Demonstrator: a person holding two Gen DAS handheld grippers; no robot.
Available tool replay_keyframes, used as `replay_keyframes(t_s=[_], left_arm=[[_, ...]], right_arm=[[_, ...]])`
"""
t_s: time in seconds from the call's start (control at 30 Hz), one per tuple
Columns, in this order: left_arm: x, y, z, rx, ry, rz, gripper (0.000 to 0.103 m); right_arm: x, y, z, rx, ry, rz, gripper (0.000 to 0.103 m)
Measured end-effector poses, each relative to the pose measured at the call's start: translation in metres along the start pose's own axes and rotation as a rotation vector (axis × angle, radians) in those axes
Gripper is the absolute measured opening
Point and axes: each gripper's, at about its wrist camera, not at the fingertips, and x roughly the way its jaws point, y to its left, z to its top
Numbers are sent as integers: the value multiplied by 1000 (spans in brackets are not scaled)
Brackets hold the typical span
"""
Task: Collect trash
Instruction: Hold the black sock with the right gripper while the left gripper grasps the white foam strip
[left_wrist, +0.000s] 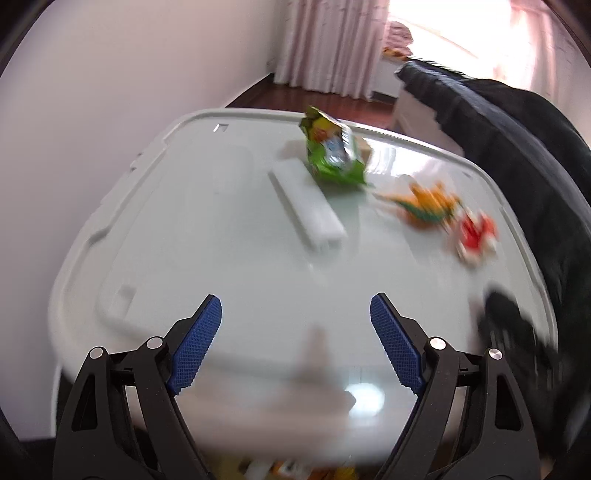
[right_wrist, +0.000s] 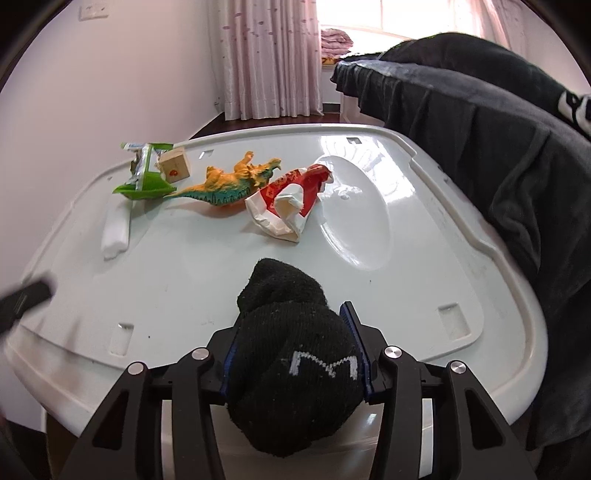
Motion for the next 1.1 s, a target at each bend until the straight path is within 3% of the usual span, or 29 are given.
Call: replay_keyframes(t_s=[0.2, 0.43, 0.5, 0.53, 0.57, 0.73, 0.83, 1.1], left_arm=[[59, -10, 49, -97, 52, 27, 81], [99, -28, 63, -61, 76, 150, 80], [103, -36, 62, -1, 53, 201, 65], [102, -37, 61, 7, 34, 210, 39], [101, -38, 60, 28, 14, 247, 32], [90, -18, 60, -2, -7, 129, 19], [82, -5, 59, -15, -7, 50, 17], [19, -9, 31, 145, -46, -63, 17]], right_arm=[[1, 2, 1, 1, 7, -2, 48], [1, 3, 2, -4, 14, 0, 48], [1, 3, 3, 3, 19, 3, 48], [1, 2, 3, 5, 18, 4, 48], [1, 3, 3, 6, 19, 4, 48], [1, 3, 3, 3, 16, 1, 48], [2, 3, 3, -1, 15, -2, 48], [1, 3, 1, 15, 3, -2, 48]])
